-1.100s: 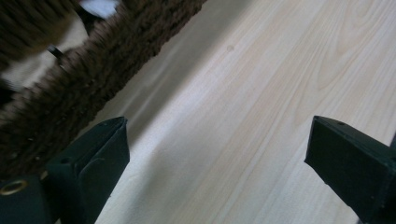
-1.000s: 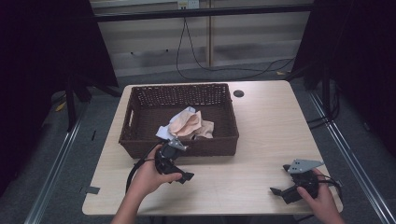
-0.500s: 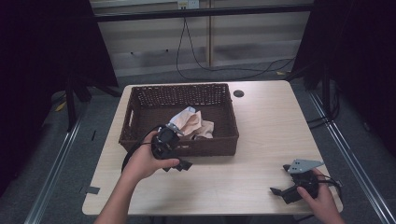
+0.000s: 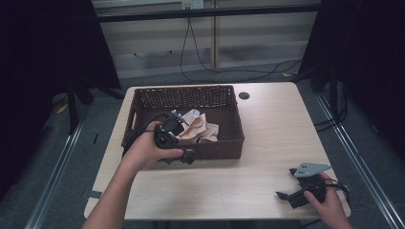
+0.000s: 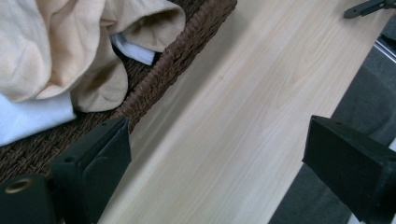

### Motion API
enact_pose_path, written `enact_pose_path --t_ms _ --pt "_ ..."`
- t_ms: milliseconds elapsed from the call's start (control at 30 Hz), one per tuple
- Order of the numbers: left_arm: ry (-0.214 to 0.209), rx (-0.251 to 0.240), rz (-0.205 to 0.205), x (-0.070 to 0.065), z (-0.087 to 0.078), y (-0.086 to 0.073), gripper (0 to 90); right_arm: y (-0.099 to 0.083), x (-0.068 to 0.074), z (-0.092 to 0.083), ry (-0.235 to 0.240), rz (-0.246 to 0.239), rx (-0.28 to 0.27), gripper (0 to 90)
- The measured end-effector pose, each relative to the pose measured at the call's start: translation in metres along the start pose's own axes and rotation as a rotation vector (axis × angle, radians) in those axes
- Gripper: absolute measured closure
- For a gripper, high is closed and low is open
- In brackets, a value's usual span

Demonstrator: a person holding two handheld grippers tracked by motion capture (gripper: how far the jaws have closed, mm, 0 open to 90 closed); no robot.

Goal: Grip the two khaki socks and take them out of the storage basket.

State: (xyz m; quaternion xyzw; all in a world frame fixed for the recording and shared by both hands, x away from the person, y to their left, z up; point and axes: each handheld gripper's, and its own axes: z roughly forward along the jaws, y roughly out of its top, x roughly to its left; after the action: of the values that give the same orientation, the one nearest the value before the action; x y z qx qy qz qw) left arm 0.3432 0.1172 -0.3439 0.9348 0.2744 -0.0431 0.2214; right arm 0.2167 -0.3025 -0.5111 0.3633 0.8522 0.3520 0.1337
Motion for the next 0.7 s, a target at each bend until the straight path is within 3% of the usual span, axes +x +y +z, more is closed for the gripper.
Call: enact_pose_path --t_ms 133,700 --pt "0.008 0.024 -0.003 0.004 -0.004 0.006 7.1 0.000 0.000 0.000 0.000 0.000 0.000 0.0" --pt "0.026 0.004 -0.081 0.030 -0.014 0.026 7.3 0.000 0.000 0.000 0.000 0.003 -0.001 0.0"
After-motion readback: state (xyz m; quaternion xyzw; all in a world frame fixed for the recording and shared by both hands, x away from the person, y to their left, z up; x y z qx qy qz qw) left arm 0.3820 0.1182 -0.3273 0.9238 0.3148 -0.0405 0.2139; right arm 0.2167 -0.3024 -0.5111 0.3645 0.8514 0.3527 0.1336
